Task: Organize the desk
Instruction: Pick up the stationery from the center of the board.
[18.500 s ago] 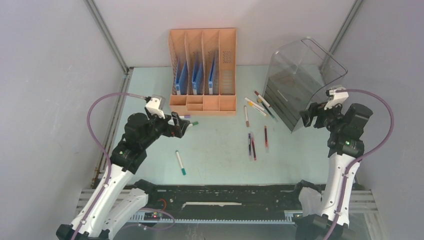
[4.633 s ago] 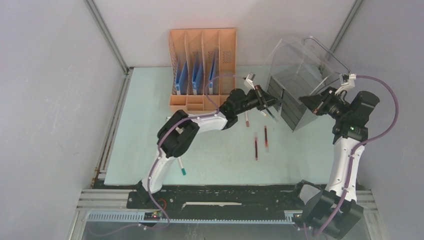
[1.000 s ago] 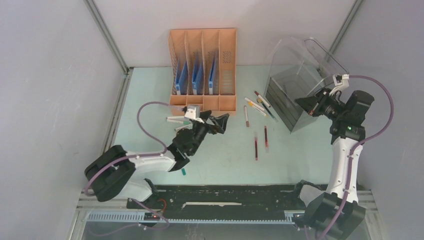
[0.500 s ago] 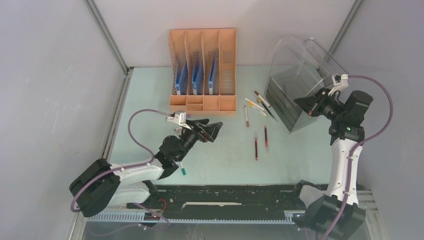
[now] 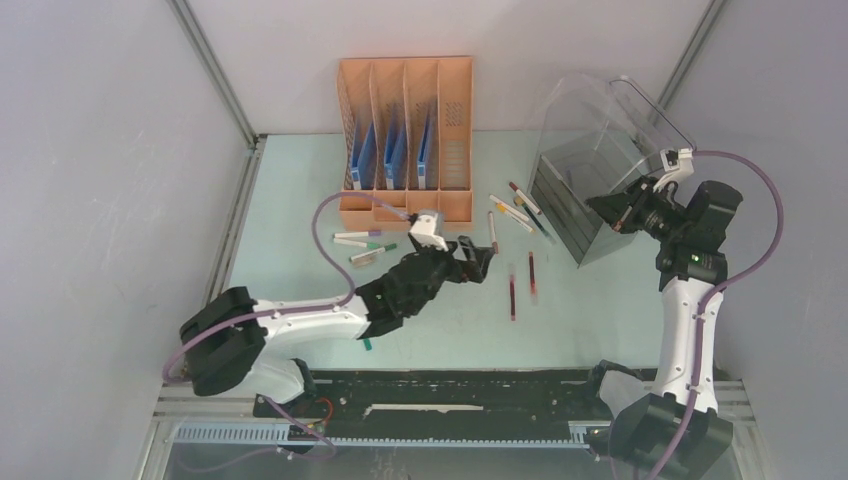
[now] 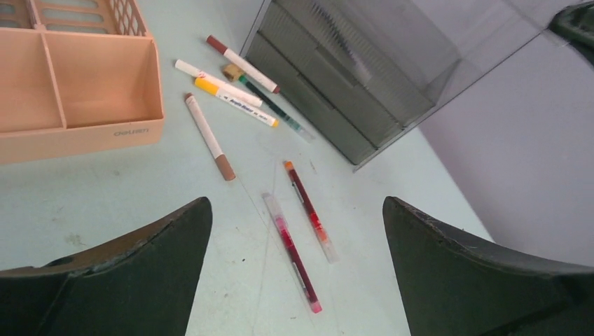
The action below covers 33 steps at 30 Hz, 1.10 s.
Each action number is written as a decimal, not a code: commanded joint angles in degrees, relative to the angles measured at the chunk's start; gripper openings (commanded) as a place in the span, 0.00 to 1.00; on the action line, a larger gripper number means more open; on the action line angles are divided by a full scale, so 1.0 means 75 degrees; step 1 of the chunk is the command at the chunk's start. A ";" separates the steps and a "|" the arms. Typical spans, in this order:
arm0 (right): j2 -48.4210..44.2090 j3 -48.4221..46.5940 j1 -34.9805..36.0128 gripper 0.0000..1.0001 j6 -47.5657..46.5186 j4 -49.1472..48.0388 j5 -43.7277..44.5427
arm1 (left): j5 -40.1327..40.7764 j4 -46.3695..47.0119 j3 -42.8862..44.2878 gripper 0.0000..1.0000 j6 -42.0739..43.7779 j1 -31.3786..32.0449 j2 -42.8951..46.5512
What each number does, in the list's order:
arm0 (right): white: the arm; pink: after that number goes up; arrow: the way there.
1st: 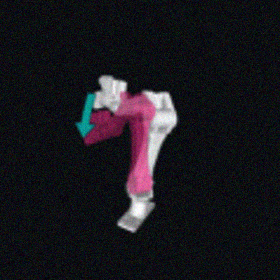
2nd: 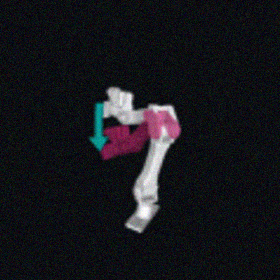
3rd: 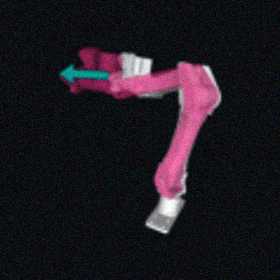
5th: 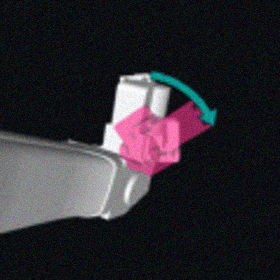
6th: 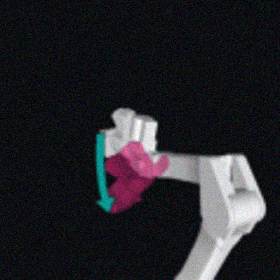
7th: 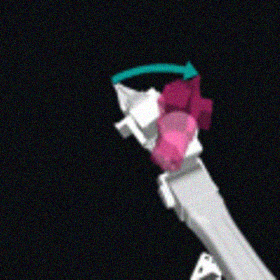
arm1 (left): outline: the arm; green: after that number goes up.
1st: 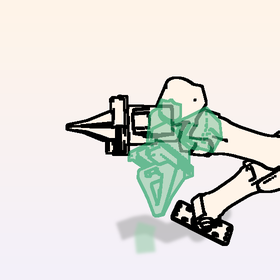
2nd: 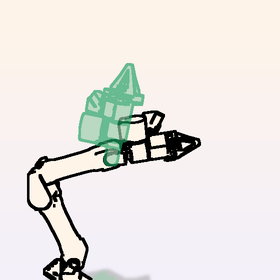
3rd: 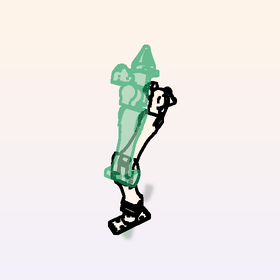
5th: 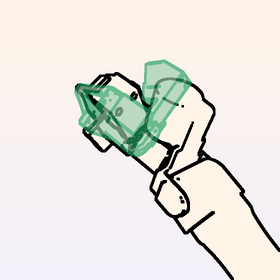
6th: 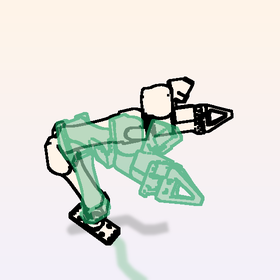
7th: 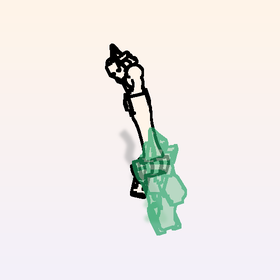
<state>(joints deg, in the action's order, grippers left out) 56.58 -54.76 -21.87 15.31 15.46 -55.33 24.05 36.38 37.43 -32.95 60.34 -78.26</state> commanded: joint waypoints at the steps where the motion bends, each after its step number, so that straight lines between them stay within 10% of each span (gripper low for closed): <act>1: -0.0267 -0.0144 0.0161 0.10 -0.0304 -0.0200 -0.0338 | 0.1599 -0.2500 0.1479 1.00 0.0012 0.0541 -0.0959; 13: -0.0296 -0.0146 0.0180 0.10 -0.0423 -0.0163 -0.0172 | 0.1492 -0.5891 0.4589 0.97 -0.0942 0.1154 -0.3745; 24: -0.0389 -0.0144 0.0174 0.10 -0.0436 -0.0152 -0.0134 | 0.0575 -0.6834 0.5755 0.65 -0.1002 0.1166 -0.4868; 33: -0.0419 -0.0151 0.0162 0.10 -0.0446 -0.0128 -0.0108 | 0.0601 -0.7545 0.6701 0.62 -0.0962 0.1195 -0.5505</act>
<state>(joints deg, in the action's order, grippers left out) 55.92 -54.78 -21.50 14.15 16.53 -53.43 28.14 -16.45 82.32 -39.64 69.10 -117.56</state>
